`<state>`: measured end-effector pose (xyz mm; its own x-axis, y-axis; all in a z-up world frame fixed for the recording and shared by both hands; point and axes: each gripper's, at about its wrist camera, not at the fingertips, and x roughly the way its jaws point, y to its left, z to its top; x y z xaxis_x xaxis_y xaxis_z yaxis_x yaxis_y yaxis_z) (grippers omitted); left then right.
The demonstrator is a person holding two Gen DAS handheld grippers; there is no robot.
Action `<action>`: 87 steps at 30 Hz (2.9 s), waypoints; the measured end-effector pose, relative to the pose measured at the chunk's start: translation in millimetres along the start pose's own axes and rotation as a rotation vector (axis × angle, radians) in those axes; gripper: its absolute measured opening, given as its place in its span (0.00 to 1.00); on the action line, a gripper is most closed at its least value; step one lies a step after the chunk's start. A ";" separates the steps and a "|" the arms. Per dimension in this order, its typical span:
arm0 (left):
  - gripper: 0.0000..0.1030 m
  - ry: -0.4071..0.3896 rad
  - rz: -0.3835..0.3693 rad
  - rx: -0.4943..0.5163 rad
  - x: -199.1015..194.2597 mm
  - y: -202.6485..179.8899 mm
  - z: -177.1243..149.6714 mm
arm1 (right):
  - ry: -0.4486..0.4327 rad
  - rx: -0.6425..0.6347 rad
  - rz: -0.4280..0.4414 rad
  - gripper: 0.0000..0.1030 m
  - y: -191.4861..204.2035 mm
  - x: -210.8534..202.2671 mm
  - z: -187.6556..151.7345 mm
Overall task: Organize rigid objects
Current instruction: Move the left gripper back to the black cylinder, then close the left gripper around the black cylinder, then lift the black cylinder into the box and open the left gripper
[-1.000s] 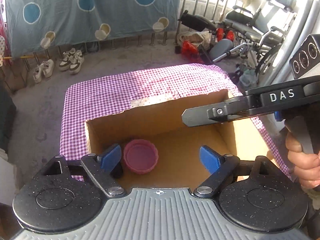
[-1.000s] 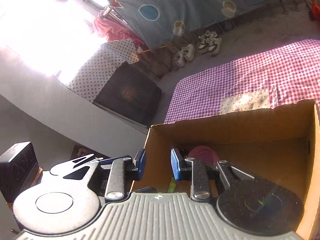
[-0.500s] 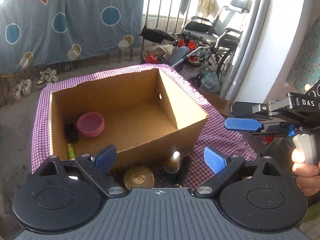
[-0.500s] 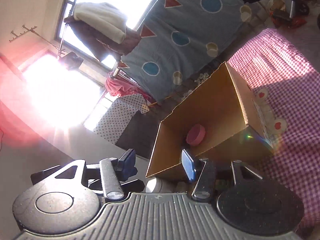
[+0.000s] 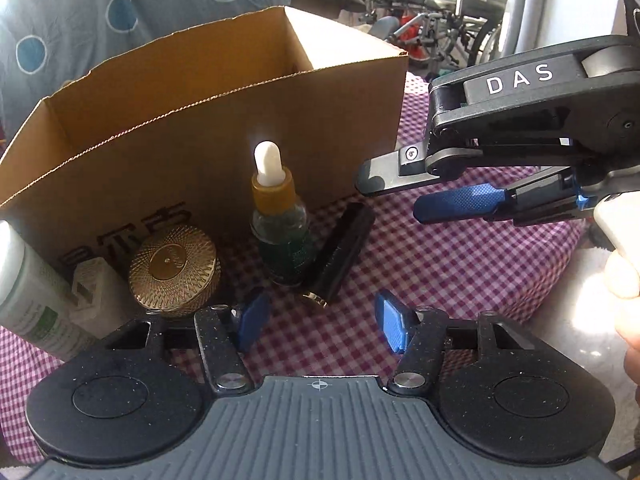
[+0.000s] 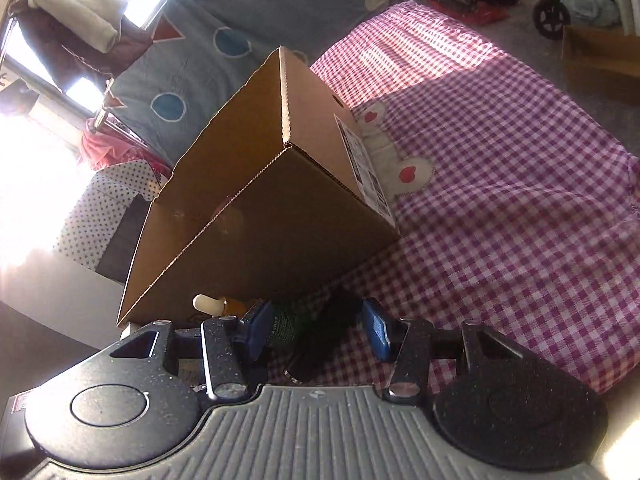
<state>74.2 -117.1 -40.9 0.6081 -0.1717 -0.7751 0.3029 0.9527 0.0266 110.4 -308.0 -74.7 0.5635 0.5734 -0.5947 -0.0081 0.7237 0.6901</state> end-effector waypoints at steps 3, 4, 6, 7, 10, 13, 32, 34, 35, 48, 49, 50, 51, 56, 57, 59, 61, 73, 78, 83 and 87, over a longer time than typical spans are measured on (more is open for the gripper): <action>0.43 0.019 -0.012 -0.012 9.2 0.9 1.4 | 0.014 -0.002 -0.017 0.49 -1.0 8.3 1.8; 0.42 0.024 -0.024 -0.012 11.2 0.8 1.5 | 0.017 -0.005 -0.024 0.49 -1.1 10.4 1.7; 0.38 0.020 -0.053 -0.002 9.9 1.0 2.9 | 0.020 -0.016 -0.035 0.48 -1.0 13.6 1.3; 0.37 0.020 -0.074 0.001 8.7 1.1 3.3 | 0.021 -0.021 -0.044 0.48 -1.2 14.8 1.8; 0.37 0.008 -0.105 0.013 3.1 0.2 2.8 | 0.018 -0.044 -0.067 0.48 0.2 18.0 3.0; 0.37 0.002 -0.095 0.027 4.4 0.4 5.6 | 0.023 -0.079 -0.085 0.48 5.4 23.8 4.5; 0.25 0.053 -0.127 0.098 -23.3 -10.9 -27.1 | 0.086 -0.143 -0.107 0.27 13.9 19.5 -37.8; 0.26 0.047 -0.118 0.107 -25.6 -11.8 -29.1 | 0.079 -0.152 -0.109 0.27 16.4 18.5 -41.5; 0.26 0.044 -0.116 0.105 -26.6 -11.6 -29.7 | 0.076 -0.157 -0.116 0.27 18.3 18.6 -42.6; 0.21 0.002 -0.071 0.086 -35.6 -12.4 -27.5 | 0.044 -0.126 -0.057 0.25 23.4 2.5 -51.8; 0.21 -0.006 -0.072 0.085 -39.2 -11.7 -27.6 | 0.039 -0.129 -0.050 0.24 26.2 -1.9 -53.0; 0.21 -0.018 -0.070 0.085 -43.5 -10.4 -26.8 | 0.033 -0.131 -0.043 0.24 29.3 -6.5 -54.4; 0.21 -0.030 -0.067 0.086 -48.4 -9.6 -26.6 | 0.027 -0.135 -0.034 0.24 33.3 -12.3 -56.0; 0.20 -0.118 -0.051 0.084 -79.9 -2.1 -23.3 | -0.027 -0.190 -0.006 0.24 61.8 -37.3 -58.9; 0.20 -0.138 -0.045 0.084 -85.7 -0.4 -21.8 | -0.041 -0.206 -0.002 0.24 68.8 -40.2 -58.2; 0.20 -0.177 -0.030 0.082 -98.4 4.9 -18.8 | -0.070 -0.240 0.012 0.24 84.9 -45.4 -55.2; 0.20 -0.213 -0.015 0.074 -109.0 12.1 -13.7 | -0.092 -0.271 0.031 0.24 99.4 -49.5 -50.9; 0.20 -0.243 0.058 -0.034 -127.3 91.0 69.3 | -0.055 -0.448 0.178 0.24 200.3 -12.0 32.6; 0.20 -0.073 0.030 -0.123 -82.7 141.9 102.1 | 0.137 -0.402 0.165 0.23 215.3 59.7 81.4; 0.20 0.109 -0.003 -0.194 -32.2 176.2 109.0 | 0.345 -0.292 0.112 0.23 204.6 134.3 106.0; 0.20 0.234 -0.009 -0.219 -3.4 193.0 105.6 | 0.478 -0.236 0.072 0.24 192.9 178.5 105.9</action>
<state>208.1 40.9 33.6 0.4129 -0.1426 -0.8996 0.1270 0.9870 -0.0982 296.8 -106.7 -4.1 0.1162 0.6955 -0.7091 -0.2492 0.7115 0.6570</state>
